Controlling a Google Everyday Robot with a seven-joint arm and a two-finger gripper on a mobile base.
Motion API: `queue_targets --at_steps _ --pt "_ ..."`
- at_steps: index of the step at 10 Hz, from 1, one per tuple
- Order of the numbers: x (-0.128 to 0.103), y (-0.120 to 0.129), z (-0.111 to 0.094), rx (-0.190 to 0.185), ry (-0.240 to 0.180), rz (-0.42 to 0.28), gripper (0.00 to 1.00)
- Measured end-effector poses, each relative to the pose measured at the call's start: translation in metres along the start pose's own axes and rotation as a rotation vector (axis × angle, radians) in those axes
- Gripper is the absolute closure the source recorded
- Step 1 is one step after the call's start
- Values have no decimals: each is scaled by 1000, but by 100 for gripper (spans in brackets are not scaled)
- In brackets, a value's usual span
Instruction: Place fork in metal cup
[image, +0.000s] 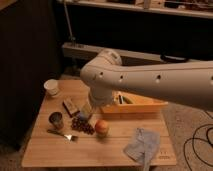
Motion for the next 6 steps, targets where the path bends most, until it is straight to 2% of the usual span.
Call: queue_targets --at_steps 4,6 --pt "0 0 0 0 0 0 20" --pt "0 1 -1 -13 0 11 20"
